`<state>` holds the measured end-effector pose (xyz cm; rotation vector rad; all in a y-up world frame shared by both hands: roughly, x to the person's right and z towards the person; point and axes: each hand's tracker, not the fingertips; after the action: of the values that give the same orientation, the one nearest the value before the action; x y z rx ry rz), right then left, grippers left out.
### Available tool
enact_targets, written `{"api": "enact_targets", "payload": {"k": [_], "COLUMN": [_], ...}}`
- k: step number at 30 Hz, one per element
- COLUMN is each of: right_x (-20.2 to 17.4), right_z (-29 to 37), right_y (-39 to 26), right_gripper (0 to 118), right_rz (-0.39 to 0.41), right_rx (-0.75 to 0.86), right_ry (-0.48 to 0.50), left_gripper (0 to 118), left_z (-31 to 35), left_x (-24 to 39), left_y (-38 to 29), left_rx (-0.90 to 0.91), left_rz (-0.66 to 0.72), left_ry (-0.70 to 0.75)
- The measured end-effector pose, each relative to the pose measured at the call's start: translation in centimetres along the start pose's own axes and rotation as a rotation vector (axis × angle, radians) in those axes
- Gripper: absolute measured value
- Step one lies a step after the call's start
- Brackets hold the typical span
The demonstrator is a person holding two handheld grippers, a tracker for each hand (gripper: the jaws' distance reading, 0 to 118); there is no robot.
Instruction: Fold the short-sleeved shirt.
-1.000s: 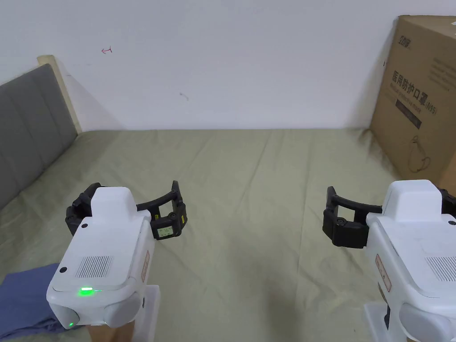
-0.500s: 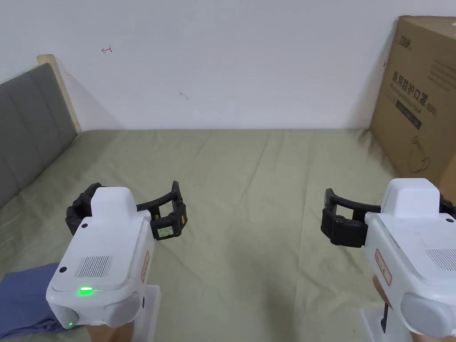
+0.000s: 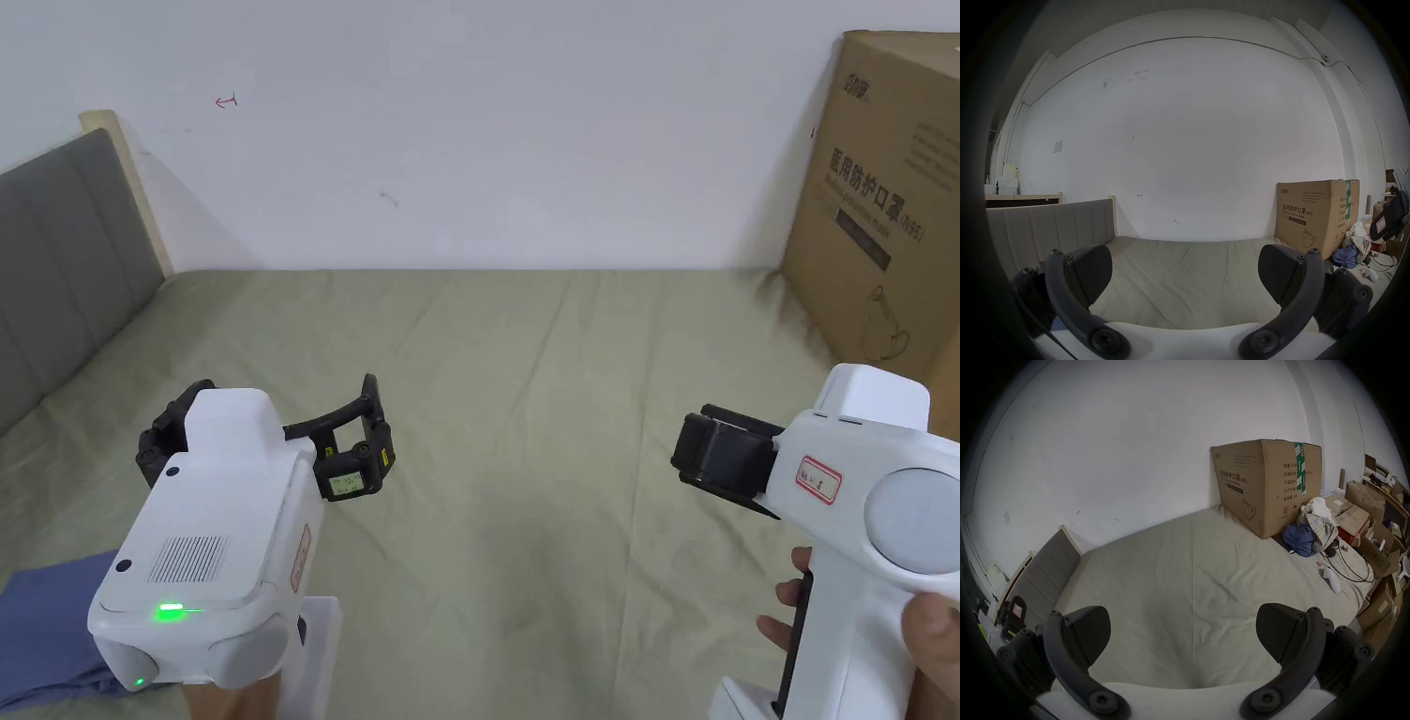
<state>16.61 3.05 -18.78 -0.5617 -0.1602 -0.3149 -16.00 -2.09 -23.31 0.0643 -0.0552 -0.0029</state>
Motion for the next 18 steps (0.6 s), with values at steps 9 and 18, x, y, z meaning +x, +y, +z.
{"api": "enact_targets", "payload": {"k": [9, 18], "right_x": [-1.4, -0.9], "right_z": [0.5, 0.0], "right_y": [-0.1, -0.3], "right_gripper": [117, 117], "right_rz": [0.109, 0.105], "right_rx": [0.067, 0.053], "right_ry": [-0.025, -0.007], "left_gripper": [118, 118], "left_z": [0.0, 0.2], "left_x": [-0.2, -0.3], "left_y": [0.1, 0.1], "left_rx": [0.002, 0.001], "left_rz": [0.016, 0.013], "left_ry": [0.005, 0.004]}}
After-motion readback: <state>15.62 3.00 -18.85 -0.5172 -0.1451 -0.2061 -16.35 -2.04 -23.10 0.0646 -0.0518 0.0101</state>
